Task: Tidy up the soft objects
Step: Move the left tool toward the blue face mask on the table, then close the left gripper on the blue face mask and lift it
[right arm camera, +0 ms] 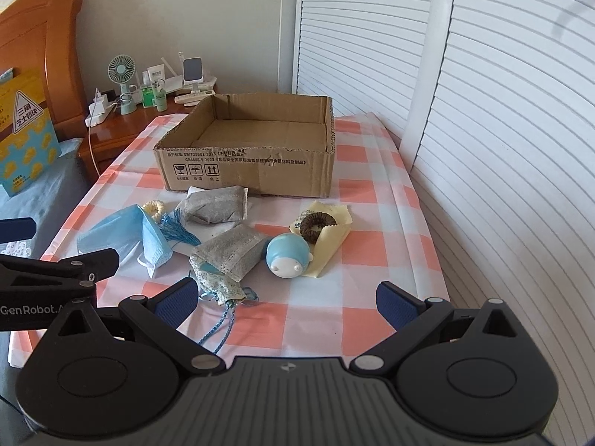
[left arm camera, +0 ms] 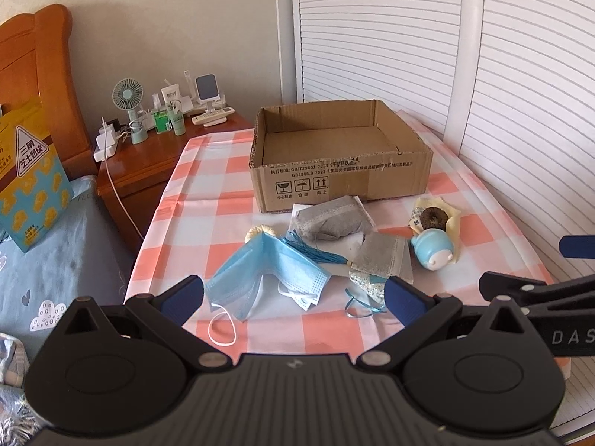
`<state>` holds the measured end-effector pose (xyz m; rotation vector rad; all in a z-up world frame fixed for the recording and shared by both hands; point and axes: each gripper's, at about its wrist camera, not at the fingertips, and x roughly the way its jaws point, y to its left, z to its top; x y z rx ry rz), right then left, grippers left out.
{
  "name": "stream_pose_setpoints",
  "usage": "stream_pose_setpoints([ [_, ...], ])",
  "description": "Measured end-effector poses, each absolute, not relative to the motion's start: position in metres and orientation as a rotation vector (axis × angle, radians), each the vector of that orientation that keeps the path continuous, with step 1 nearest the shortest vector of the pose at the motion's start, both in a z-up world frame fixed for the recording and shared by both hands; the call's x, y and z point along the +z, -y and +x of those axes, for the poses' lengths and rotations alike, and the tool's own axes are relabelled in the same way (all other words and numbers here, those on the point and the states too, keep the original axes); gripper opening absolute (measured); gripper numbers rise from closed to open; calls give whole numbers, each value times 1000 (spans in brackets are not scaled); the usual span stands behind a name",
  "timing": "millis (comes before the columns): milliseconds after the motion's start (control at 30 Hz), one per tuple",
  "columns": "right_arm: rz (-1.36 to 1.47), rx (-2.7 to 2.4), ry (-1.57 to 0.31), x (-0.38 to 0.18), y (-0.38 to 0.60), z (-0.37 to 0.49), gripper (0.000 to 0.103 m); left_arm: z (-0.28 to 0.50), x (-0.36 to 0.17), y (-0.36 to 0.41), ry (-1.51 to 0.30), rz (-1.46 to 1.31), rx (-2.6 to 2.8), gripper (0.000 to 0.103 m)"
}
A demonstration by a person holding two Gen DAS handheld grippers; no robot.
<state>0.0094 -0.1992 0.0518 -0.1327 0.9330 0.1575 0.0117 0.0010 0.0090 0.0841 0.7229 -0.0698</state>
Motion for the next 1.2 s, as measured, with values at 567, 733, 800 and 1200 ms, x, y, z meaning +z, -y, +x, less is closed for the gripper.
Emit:
stream_pose_setpoints([
  [567,-117,171,-943,15,220,36,103,33,-35,-35,-764,52,-156,102],
  [733,-99,162,-967,1,227,42,103,43,-52,-50,-813,23,-125,102],
  [800,-94,161,-977,-3,229,45,103,48,-52,-54,-823,2,-120,102],
  [1200,-113,139,-979,-10,231,58,103,127,-56,-27,-821,35,-76,102],
])
